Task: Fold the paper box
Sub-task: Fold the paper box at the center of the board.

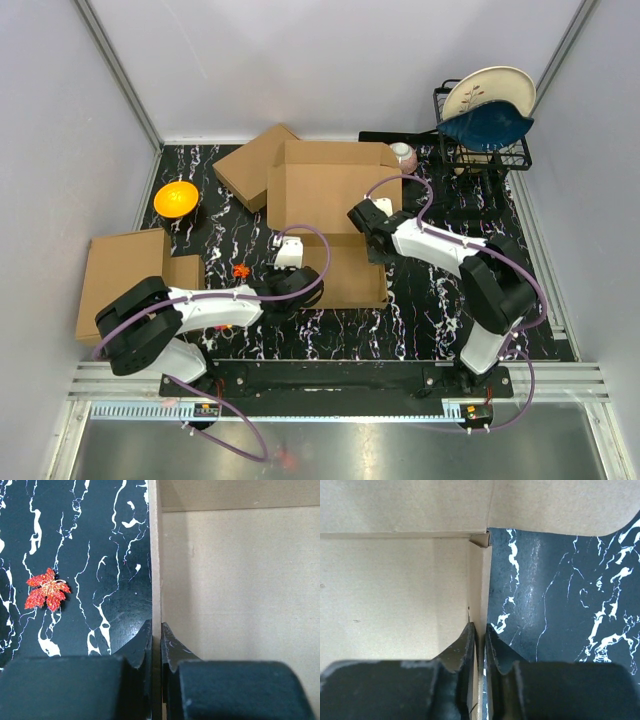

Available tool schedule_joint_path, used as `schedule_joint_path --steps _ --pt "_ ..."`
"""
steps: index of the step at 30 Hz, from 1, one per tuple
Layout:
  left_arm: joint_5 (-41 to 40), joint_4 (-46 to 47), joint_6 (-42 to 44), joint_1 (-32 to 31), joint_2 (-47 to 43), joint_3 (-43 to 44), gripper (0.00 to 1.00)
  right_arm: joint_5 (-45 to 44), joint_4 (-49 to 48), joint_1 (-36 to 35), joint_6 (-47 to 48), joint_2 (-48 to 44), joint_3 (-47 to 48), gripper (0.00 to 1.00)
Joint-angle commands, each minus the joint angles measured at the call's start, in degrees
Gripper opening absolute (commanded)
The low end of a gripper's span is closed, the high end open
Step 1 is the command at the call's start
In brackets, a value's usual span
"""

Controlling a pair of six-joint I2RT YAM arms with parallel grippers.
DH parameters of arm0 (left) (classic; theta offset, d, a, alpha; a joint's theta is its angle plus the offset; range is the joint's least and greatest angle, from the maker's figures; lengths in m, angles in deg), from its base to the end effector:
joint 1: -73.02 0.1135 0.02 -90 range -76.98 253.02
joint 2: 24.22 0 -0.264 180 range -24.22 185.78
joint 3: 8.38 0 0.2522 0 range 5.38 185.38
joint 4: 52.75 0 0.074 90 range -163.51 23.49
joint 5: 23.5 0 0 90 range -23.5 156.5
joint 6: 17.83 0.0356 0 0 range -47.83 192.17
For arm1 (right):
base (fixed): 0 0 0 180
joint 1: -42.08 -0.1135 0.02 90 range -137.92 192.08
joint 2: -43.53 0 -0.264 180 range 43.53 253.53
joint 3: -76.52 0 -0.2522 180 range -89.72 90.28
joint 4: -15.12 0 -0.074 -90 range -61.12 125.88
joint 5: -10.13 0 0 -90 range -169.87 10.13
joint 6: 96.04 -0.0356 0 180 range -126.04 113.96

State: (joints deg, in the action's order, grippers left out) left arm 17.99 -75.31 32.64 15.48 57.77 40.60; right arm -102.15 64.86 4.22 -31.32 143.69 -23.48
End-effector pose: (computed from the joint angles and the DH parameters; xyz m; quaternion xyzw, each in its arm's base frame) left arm 0.1566 -0.1965 0.1570 0.0162 0.8792 0.0576 0.4727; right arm 0.2768 0.1981 0.1860 -0.0723 0.9640 -0.0724 0.2455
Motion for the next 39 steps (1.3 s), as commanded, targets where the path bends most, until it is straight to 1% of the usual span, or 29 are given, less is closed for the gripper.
schedule_joint_path --steps 1,2,6,12,14,15,16,19,22,29,33,36,37,39 --pt "-2.2 1.5 0.4 -0.2 0.8 1.3 0.03 -1.1 -1.5 0.1 1.1 0.8 -0.6 0.1" --pt "-2.1 1.8 0.4 -0.2 1.3 1.4 0.03 -1.4 -1.4 0.0 1.1 1.0 -0.5 0.0" --pt "-1.7 2.0 0.9 -0.2 2.8 2.6 0.03 -2.9 0.2 -0.9 0.4 2.9 -0.3 0.0" --pt "-2.4 1.8 1.5 -0.2 3.5 3.1 0.03 -3.6 0.7 -1.2 -0.6 2.0 -1.7 0.0" --pt "-2.6 1.5 1.5 -0.3 3.3 2.9 0.03 -3.6 1.4 -1.0 -0.6 0.8 -1.6 0.19" --pt "-2.6 1.4 1.5 -0.2 3.2 2.9 0.03 -3.6 1.7 -1.0 -0.7 -0.3 -1.5 0.26" --pt "-2.6 1.2 1.4 -0.2 3.2 3.0 0.03 -3.6 1.9 -1.1 -0.7 -0.8 -1.2 0.37" --pt "-2.7 0.0 1.0 -0.2 3.3 3.5 0.03 -3.0 2.7 -0.8 -0.7 -2.6 -0.3 0.49" --pt "-3.0 -1.0 0.5 -0.2 3.2 3.8 0.04 -3.5 4.2 -0.7 -0.7 -4.0 0.8 0.57" --pt "-3.3 -2.3 -0.2 -0.2 3.9 4.2 0.04 -1.7 8.1 -0.8 -0.3 -12.7 3.3 0.69" --pt "-3.9 -3.5 -1.2 -0.2 4.5 4.4 0.07 1.4 8.3 -0.8 -0.6 -17.7 0.3 0.71" --pt "-4.4 -3.9 -1.4 -0.2 3.4 4.5 0.16 1.3 8.0 -0.7 -1.1 -18.9 -2.1 0.71" --pt "-4.5 -4.0 -1.3 -0.2 2.8 4.5 0.23 1.2 8.0 -0.8 -1.2 -18.9 -2.4 0.71" --pt "-4.4 -4.4 -0.3 -0.3 0.7 4.9 0.3 1.4 8.0 -0.8 -1.7 -18.4 -3.4 0.71"
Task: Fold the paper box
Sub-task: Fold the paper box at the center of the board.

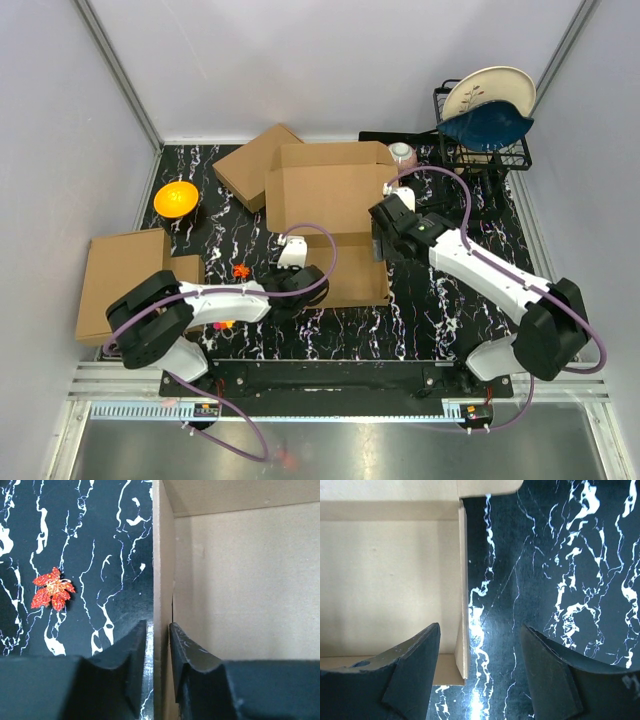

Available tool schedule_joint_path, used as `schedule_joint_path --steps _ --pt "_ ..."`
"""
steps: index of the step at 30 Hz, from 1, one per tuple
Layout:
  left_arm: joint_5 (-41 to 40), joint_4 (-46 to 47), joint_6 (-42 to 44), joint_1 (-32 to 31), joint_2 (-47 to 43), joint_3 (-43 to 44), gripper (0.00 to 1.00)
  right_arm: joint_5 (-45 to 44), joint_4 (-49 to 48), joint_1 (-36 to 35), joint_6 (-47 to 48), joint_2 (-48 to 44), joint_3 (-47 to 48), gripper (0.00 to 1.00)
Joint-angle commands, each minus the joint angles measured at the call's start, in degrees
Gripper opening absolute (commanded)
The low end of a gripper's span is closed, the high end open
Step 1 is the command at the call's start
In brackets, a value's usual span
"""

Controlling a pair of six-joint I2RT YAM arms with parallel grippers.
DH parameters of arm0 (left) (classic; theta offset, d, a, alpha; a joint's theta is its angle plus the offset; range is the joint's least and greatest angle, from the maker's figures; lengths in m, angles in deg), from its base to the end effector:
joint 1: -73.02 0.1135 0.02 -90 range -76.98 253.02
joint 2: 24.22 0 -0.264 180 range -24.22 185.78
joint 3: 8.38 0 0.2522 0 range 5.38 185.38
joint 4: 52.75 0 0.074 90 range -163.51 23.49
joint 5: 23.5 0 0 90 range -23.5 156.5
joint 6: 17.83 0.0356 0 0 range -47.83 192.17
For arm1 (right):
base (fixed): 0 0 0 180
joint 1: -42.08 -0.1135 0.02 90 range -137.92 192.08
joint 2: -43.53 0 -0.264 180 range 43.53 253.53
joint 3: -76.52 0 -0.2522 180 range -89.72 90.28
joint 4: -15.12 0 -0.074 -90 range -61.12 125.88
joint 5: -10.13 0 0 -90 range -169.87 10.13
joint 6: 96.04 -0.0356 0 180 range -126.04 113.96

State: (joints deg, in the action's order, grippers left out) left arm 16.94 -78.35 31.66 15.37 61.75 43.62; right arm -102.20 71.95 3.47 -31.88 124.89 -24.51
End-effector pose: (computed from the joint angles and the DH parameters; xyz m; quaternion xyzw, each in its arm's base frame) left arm 0.1619 -0.2050 0.1522 0.0218 0.8827 0.0849 0.4617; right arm 0.2327 0.1685 0.2721 -0.0541 0.9457 -0.0191 0.3198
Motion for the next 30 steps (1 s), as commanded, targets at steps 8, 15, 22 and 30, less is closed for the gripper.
schedule_joint_path --steps 8,15,22,30 --pt "-3.9 -5.1 2.5 -0.4 -10.5 4.6 0.48 1.2 -0.8 0.0 -1.0 0.6 -2.7 0.72" --pt "-5.8 -9.2 3.6 -0.6 -20.8 5.8 0.52 1.6 -1.8 -0.1 -0.8 -1.2 -3.2 0.72" --pt "-4.5 -16.4 -5.9 5.1 -32.7 -1.8 0.56 1.6 -4.9 -0.1 -0.3 -10.0 -4.9 0.72" --pt "11.5 -14.0 -8.6 23.0 -34.6 -8.9 0.37 5.9 -9.1 -0.1 1.8 -16.1 -6.3 0.71"
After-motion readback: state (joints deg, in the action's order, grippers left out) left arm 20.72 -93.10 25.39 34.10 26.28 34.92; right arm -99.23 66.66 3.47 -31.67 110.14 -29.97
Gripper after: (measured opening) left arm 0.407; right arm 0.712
